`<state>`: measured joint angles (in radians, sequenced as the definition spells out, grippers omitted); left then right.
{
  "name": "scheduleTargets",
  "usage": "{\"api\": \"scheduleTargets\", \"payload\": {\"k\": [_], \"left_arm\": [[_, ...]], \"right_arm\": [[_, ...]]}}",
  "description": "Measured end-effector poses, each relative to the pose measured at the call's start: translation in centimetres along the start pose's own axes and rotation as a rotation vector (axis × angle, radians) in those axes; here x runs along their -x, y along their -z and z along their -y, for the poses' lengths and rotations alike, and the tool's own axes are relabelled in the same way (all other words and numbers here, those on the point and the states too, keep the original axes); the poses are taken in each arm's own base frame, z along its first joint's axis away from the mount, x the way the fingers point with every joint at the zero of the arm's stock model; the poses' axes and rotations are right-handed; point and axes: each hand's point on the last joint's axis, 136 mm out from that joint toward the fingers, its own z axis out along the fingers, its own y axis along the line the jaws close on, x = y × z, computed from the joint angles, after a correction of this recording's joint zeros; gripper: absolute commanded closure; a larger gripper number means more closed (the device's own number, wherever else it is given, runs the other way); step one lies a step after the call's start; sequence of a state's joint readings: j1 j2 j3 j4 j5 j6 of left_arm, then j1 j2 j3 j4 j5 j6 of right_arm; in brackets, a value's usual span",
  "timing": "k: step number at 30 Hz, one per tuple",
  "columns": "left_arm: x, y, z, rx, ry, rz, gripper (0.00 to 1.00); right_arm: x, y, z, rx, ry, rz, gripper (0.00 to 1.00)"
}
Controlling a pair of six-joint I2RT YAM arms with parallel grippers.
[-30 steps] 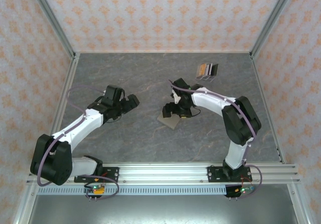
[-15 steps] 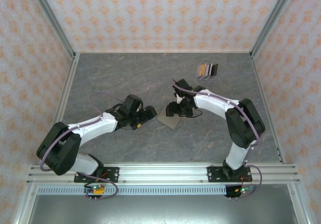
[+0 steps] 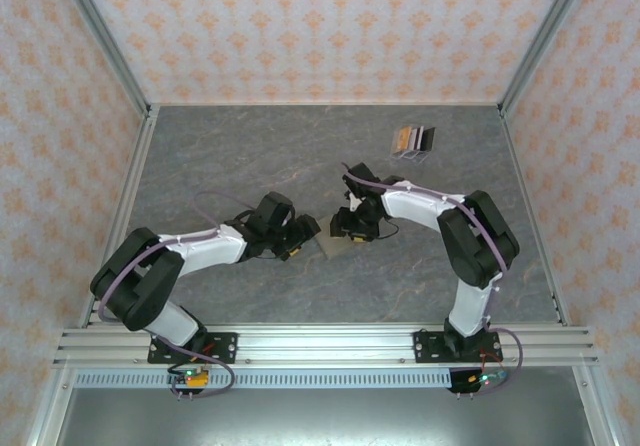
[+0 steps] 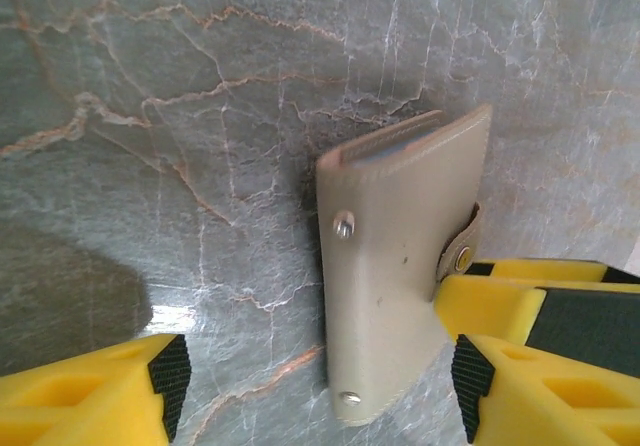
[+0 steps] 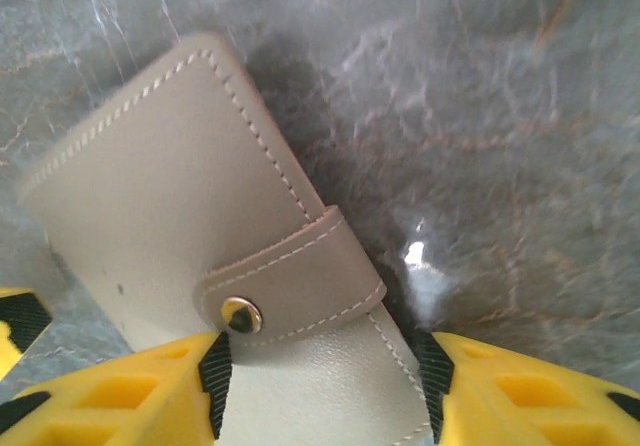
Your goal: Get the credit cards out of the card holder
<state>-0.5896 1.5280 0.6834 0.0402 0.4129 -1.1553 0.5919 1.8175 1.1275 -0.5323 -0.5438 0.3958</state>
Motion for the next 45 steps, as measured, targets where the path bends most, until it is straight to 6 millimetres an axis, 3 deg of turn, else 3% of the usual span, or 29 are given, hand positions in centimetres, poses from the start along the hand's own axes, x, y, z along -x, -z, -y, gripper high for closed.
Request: {"api": "scheduleTargets", "payload": {"k": [12, 19, 28, 34, 45], "left_arm": [[-0.4, -1.6, -0.6, 0.009, -0.001, -0.039, 0.47], [-0.3, -1.7, -0.3, -0.003, -0.021, -0.034, 0.50], [-0.3, -2.1, 0.5, -0.040, -0.034, -0.042, 0.50], [-0.3, -3.1, 1.1, -0.079, -0.032, -0.064, 0.52], [-0.3, -3.5, 2.9, -0.166, -0.038, -0.076, 0.68]], "right_arm": [[-0.5, 0.5, -0.1, 0.014, -0.022, 0.002, 0.43], [0.2, 2.7, 0.0, -0.024, 0.008, 0.073, 0.62], [-0.1, 0.5, 2.0, -0.109, -0.010, 0.019, 0.68], [0.1, 0.2, 2.1, -0.118, -0.016, 0.011, 0.69], [0.1, 0.2, 2.2, -0.119, -0.014, 0.010, 0.69]]}}
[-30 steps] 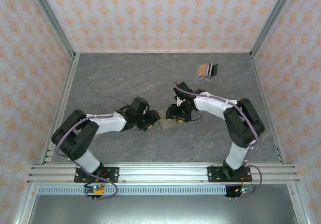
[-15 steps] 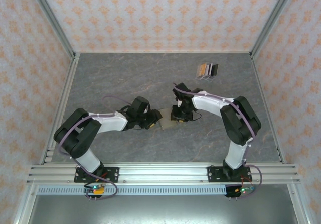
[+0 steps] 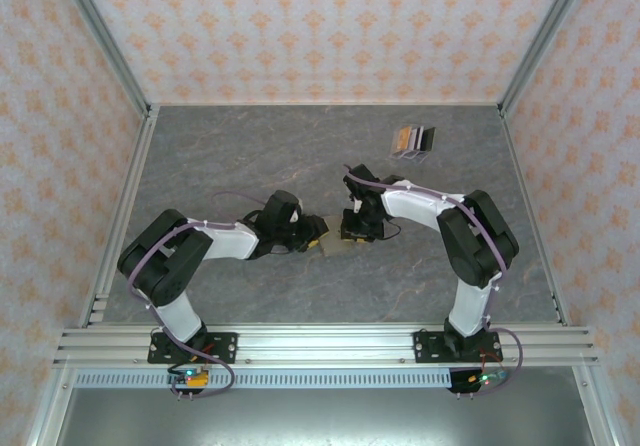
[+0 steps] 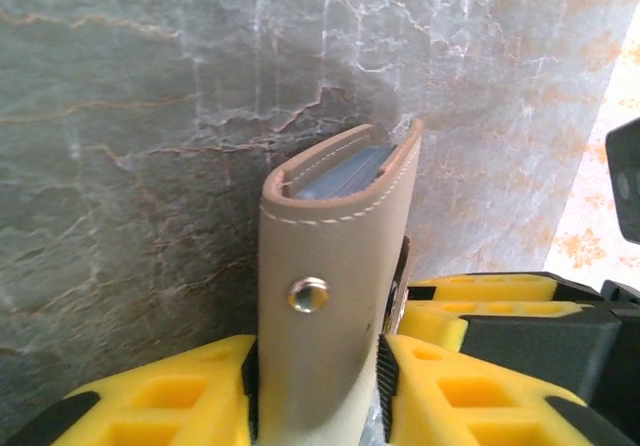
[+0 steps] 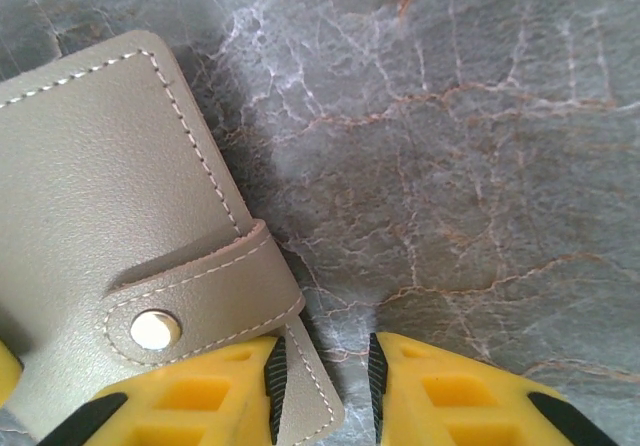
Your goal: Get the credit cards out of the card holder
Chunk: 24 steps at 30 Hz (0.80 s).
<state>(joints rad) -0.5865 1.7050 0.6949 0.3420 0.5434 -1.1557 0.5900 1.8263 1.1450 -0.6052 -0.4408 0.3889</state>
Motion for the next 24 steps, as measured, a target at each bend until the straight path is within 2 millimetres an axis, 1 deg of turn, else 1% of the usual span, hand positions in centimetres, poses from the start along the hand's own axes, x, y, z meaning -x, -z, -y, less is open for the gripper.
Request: {"api": "scheduleTargets", "payload": {"k": [5, 7, 9, 12, 13, 15, 18, 24], "left_arm": [[0.1, 0.0, 0.3, -0.010, -0.008, 0.004, 0.80], [0.2, 0.0, 0.3, -0.012, -0.011, 0.007, 0.83], [0.3, 0.1, 0.2, -0.011, -0.018, 0.007, 0.88], [0.3, 0.1, 0.5, -0.012, -0.040, 0.008, 0.93], [0.4, 0.1, 0.6, -0.011, -0.046, 0.008, 0.94], [0.5, 0.1, 0.8, -0.008, -0.058, 0.007, 0.95], [0.5, 0.1, 0.9, -0.004, -0.065, 0.005, 0.98], [0.5, 0.1, 0.9, 0.000, -0.070, 0.004, 0.99]], "right_arm": [[0.1, 0.1, 0.0, 0.000, 0.002, 0.005, 0.68], [0.2, 0.5, -0.1, 0.005, 0.006, 0.023, 0.65], [0.4, 1.5, -0.4, 0.022, 0.015, 0.057, 0.61], [1.1, 3.6, -1.4, 0.062, 0.032, 0.125, 0.53], [1.3, 4.2, -1.8, 0.077, 0.036, 0.148, 0.52], [1.6, 4.8, -2.4, 0.105, 0.042, 0.165, 0.52], [1.5, 4.2, -2.9, 0.129, 0.031, 0.141, 0.52], [1.1, 2.2, -2.7, 0.123, 0.007, 0.073, 0.52]]}}
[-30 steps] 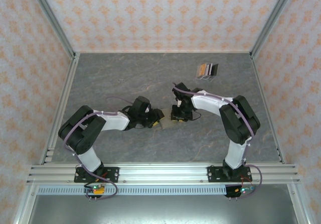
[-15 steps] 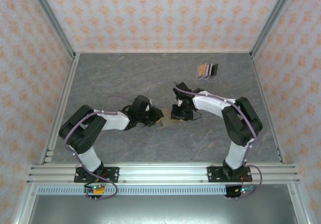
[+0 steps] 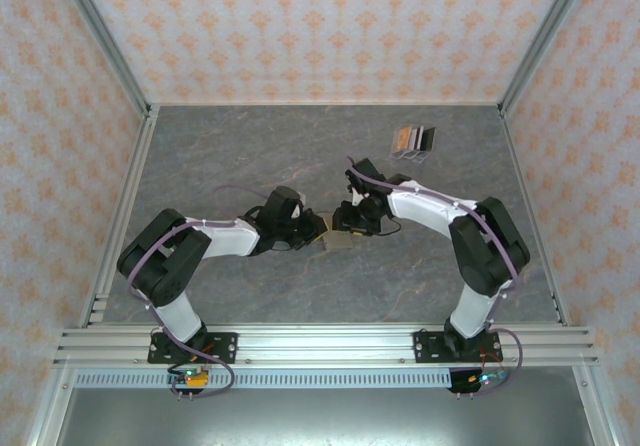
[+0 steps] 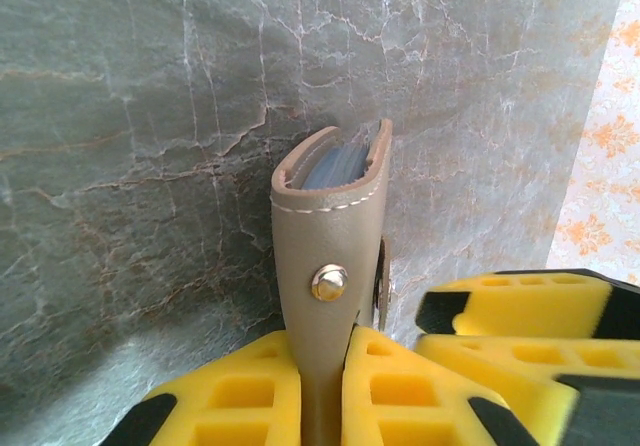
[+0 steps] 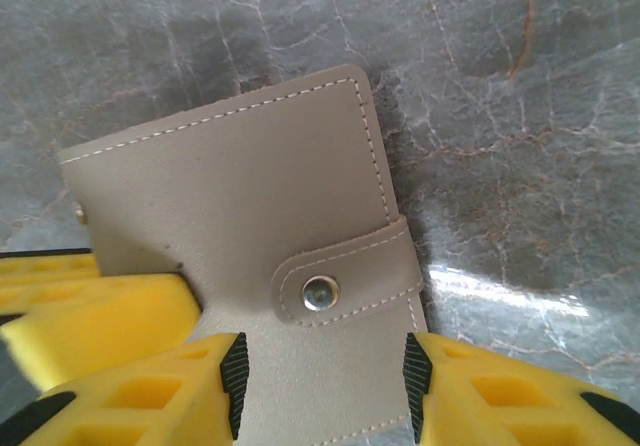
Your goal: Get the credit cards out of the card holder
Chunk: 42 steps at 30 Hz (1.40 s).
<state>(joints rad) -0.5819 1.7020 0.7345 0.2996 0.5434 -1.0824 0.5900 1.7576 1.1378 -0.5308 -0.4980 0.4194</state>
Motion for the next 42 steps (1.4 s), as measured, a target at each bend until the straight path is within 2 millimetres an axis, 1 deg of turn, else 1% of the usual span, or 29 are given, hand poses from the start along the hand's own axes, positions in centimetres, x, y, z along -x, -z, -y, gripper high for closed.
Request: {"api": "scheduleTargets", "payload": {"k": [8, 13, 18, 26, 30, 33, 37, 40, 42], "left_arm": [[0.0, 0.0, 0.0, 0.007, -0.001, -0.003, 1.00], [0.0, 0.0, 0.1, 0.009, 0.001, -0.007, 1.00], [0.0, 0.0, 0.0, 0.017, 0.004, -0.011, 1.00], [-0.1, 0.2, 0.0, 0.026, 0.000, -0.011, 1.00], [-0.1, 0.6, -0.2, 0.042, 0.004, -0.006, 1.00], [-0.1, 0.8, -0.3, 0.053, 0.007, -0.002, 1.00], [-0.1, 0.8, -0.4, 0.055, 0.008, -0.003, 1.00], [-0.1, 0.8, -0.3, 0.064, 0.010, -0.003, 1.00], [0.0, 0.8, -0.3, 0.073, 0.007, -0.003, 0.90]], "right_arm": [[1.0, -0.3, -0.7, 0.007, 0.002, 0.000, 0.52], [0.9, -1.3, -0.1, -0.023, -0.003, -0.031, 0.54], [0.8, -1.3, 0.1, -0.036, 0.006, -0.034, 0.60], [1.0, -1.1, 0.9, -0.103, 0.027, -0.015, 0.68], [1.1, -0.7, 3.0, -0.205, 0.014, 0.002, 0.71], [1.3, -0.4, 4.0, -0.251, 0.009, 0.014, 0.71], [1.3, -0.4, 4.2, -0.263, 0.008, 0.019, 0.71], [1.3, -0.5, 3.7, -0.237, 0.008, 0.014, 0.71], [1.3, -0.6, 3.2, -0.209, 0.007, 0.011, 0.71]]}}
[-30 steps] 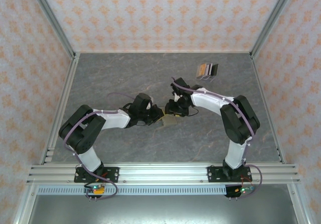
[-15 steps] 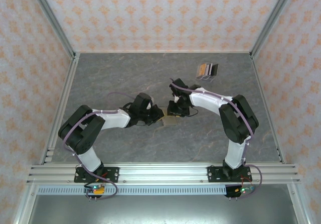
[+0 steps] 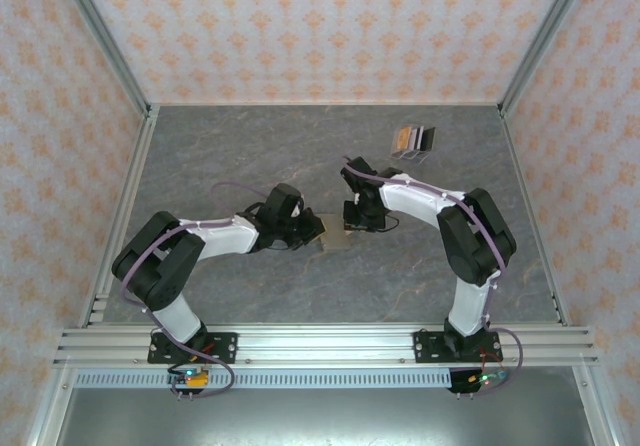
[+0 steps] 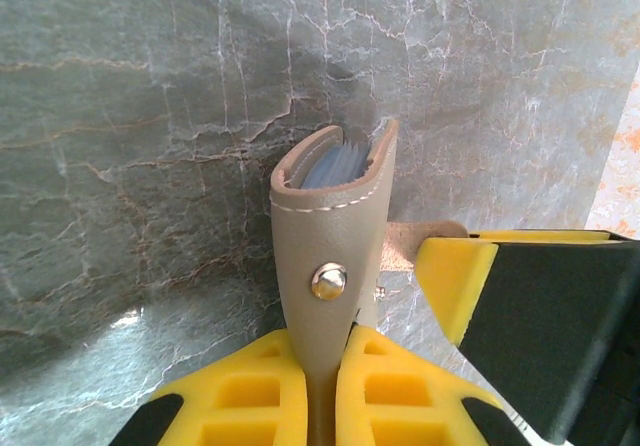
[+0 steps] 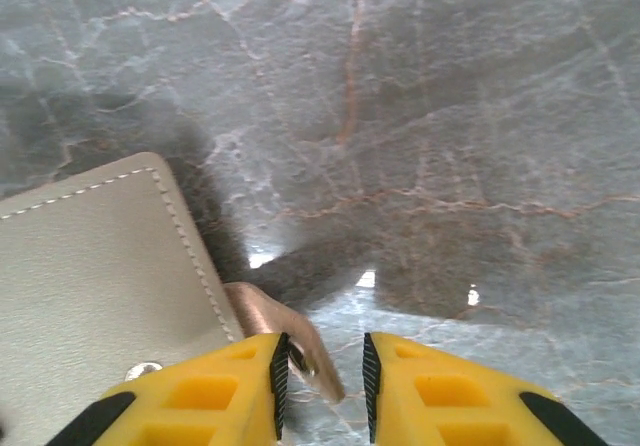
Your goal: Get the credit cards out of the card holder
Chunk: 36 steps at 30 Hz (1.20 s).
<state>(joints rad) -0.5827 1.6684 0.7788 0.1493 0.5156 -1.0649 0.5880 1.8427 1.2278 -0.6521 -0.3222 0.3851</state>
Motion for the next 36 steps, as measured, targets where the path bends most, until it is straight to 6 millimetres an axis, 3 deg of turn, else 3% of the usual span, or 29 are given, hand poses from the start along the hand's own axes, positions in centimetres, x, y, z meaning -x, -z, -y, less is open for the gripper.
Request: {"api": "scheduleTargets", "payload": {"k": [2, 5, 12, 16, 20, 23, 27, 32, 36], "left_arm": [[0.1, 0.1, 0.0, 0.010, -0.001, 0.002, 0.78], [0.3, 0.4, -0.5, 0.051, -0.006, 0.015, 0.57], [1.5, 2.1, -1.3, 0.171, -0.021, 0.082, 0.30], [3.0, 4.1, -1.0, 0.212, -0.031, 0.153, 0.16], [5.3, 6.6, -1.6, 0.247, -0.013, 0.243, 0.00], [6.7, 8.5, -2.2, 0.273, -0.002, 0.303, 0.00], [8.1, 10.9, -2.5, 0.276, 0.017, 0.359, 0.00], [9.6, 13.0, -2.7, 0.248, 0.058, 0.415, 0.00], [9.7, 13.4, -2.6, 0.240, 0.057, 0.423, 0.00]], "right_arm": [[0.1, 0.0, -0.5, 0.024, 0.001, 0.000, 0.71], [0.2, 0.0, -1.0, 0.053, -0.005, 0.004, 0.80], [0.0, -0.2, -1.2, 0.079, 0.000, 0.007, 0.92], [0.1, 1.2, -2.0, 0.128, 0.012, 0.040, 0.92], [0.7, 4.1, -3.6, 0.218, 0.033, 0.103, 0.92], [1.0, 6.0, -5.4, 0.295, 0.058, 0.147, 0.92], [0.7, 7.3, -8.4, 0.357, 0.109, 0.160, 0.92], [0.5, 7.6, -11.5, 0.399, 0.155, 0.158, 0.92], [0.5, 7.4, -12.0, 0.396, 0.165, 0.157, 0.92]]}}
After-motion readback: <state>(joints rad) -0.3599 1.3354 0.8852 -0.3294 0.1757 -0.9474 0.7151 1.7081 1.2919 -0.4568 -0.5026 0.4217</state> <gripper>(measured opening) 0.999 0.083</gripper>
